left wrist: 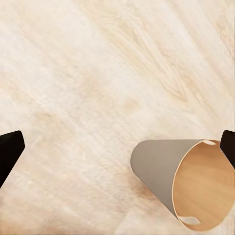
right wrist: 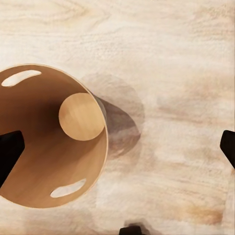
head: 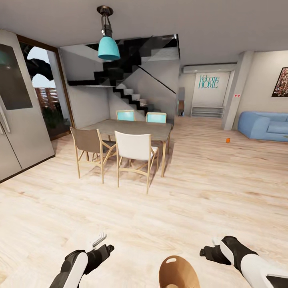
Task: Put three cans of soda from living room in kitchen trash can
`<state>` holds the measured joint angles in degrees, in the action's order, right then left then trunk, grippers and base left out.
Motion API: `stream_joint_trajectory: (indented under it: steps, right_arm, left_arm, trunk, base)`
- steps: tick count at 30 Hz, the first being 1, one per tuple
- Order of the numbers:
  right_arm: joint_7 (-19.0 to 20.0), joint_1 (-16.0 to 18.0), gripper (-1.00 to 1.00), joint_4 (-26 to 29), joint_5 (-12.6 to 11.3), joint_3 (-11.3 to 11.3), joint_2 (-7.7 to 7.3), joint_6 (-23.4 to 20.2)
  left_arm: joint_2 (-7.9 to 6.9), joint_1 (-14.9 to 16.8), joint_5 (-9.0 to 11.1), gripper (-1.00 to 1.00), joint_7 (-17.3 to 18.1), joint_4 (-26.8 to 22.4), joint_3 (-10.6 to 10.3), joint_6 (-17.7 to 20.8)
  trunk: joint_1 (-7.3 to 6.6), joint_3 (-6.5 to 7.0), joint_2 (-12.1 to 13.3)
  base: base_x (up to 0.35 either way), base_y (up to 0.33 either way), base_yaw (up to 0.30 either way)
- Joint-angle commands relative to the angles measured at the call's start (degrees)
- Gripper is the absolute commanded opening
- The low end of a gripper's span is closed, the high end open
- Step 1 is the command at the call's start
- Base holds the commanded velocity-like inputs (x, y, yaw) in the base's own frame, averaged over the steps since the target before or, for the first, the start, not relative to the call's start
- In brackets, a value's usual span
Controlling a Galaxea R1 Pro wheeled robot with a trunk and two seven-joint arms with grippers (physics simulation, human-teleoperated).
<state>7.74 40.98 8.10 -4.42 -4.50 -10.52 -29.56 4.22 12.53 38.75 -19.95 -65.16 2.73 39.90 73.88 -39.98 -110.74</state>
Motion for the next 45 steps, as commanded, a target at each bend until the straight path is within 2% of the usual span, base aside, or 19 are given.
stream_joint_trajectory:
  steps: [1,19,39,45]
  right_arm:
    - [0.0,0.0,1.0,-0.1,0.0,0.1,0.04,0.1]
    - [0.1,0.0,1.0,0.0,0.0,0.3,0.05,0.1]
    - [0.1,0.1,1.0,0.0,-0.1,0.0,0.06,-0.2]
    - [0.0,1.4,1.0,0.7,-0.5,-0.2,0.45,-5.9]
  left_arm:
    - [0.0,0.2,0.0,1.0,0.0,0.4,0.0,0.0]
    - [-0.59,0.7,0.0,1.0,0.0,1.4,0.3,-1.2]
    - [-0.53,0.7,0.0,1.0,0.0,1.4,0.2,-1.2]
    - [-0.58,0.7,0.0,1.0,0.0,1.5,0.2,-1.2]
  trunk:
    - [0.23,-0.18,-0.4]
    - [4.18,-3.42,-7.6]
    - [8.57,-7.01,-15.7]
    - [9.89,-8.08,-18.1]
  base:
    - [0.0,0.0,0.0]
    - [0.0,0.0,0.0]
    - [0.0,0.0,0.0]
    - [0.0,0.0,0.0]
